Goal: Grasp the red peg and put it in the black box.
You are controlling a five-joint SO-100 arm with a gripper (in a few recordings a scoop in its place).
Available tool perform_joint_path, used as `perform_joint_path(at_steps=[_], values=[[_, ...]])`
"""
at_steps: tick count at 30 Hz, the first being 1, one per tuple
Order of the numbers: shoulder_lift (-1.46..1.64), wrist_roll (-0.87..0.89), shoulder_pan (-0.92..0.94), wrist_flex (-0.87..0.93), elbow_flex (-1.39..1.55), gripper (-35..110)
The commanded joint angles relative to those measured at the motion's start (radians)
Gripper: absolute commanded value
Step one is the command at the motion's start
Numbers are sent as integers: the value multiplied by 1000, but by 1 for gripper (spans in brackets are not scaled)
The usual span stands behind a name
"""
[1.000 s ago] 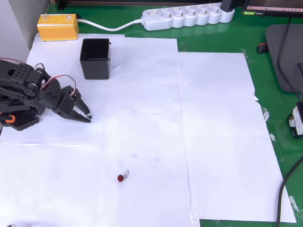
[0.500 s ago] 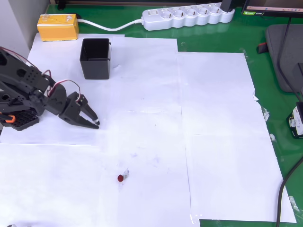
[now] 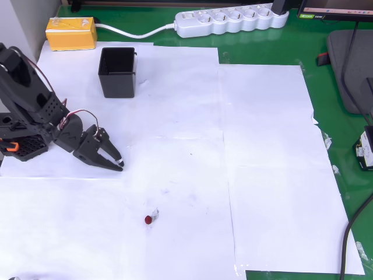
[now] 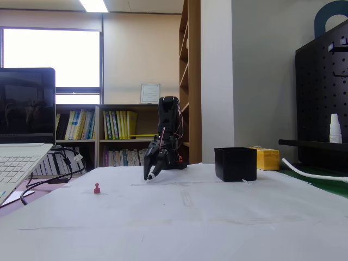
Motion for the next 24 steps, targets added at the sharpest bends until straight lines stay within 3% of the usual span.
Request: perform_joint_path(at_steps=[1, 18, 24], values=[[78, -31, 21, -114, -77, 0], [681, 3, -31, -782, 75, 0], [749, -12, -51, -850, 104, 0]])
